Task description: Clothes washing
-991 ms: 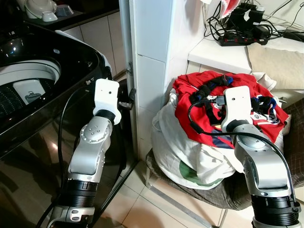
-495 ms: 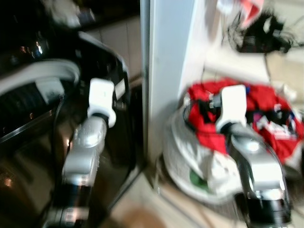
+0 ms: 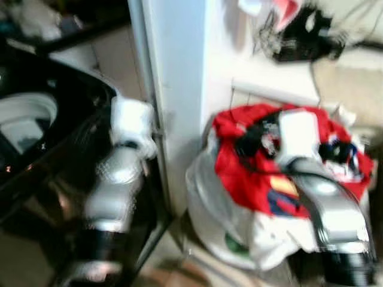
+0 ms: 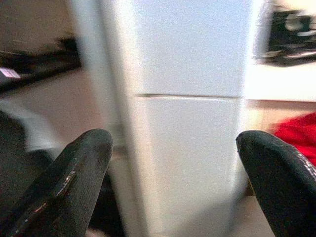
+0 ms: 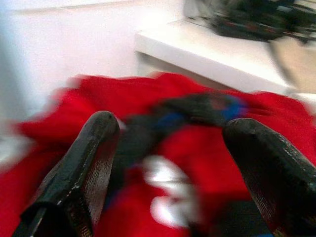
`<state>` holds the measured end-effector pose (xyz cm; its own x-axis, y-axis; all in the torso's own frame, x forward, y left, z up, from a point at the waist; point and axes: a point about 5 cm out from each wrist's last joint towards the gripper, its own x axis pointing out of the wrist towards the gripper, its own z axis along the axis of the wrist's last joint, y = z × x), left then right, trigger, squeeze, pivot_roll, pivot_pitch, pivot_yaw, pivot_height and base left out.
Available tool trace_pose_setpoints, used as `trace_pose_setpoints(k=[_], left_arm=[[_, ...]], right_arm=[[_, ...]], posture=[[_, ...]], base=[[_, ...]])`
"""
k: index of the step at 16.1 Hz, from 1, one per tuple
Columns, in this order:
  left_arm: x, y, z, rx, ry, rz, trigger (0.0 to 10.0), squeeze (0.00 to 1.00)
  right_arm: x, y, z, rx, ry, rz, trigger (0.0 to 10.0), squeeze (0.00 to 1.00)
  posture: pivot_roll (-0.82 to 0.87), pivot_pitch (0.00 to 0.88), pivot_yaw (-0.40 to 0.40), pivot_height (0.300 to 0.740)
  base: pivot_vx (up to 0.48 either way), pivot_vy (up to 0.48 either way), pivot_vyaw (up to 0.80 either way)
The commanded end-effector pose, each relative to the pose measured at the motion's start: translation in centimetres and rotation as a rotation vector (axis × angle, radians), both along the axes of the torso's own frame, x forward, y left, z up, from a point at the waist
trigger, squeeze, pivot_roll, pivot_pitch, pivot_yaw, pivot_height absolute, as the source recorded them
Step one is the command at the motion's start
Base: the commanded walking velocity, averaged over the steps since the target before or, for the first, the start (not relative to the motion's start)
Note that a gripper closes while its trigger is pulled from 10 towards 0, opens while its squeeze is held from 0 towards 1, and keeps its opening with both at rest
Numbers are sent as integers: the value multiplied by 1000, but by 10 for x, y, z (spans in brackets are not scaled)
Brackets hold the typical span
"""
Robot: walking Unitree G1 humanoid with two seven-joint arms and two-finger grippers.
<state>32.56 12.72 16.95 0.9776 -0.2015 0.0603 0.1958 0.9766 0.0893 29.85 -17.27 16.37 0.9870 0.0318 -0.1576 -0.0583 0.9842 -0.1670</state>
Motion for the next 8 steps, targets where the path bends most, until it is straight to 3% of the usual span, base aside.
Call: trace_pose_setpoints(k=[1,5,6,7,8], left_arm=[[1,18,2,17,1,56,10000,0],[-1,20,-1,-20,22,63,10000,0],[-1,19,-2,0,25,54,10000,0],[-1,18,-2,11,23,47,10000,0],[-1,18,-2,9,25,45,10000,0]], right_arm=[[1,11,4,9,-9,39,10000,0],[5,5,9,-15,-10,31,10000,0],[10,1,13,-7,-20,24,10000,294],[13,-2,15,-3,-29,18,10000,522],[16,-4,18,17,-41,19,10000,1000]], posture=[[-70,0,13,740],[-73,0,11,740],[-75,0,4,740],[-75,0,4,740],[-74,0,4,740]], base=[[0,0,0],[0,0,0],[0,0,0],[0,0,0],[0,0,0]])
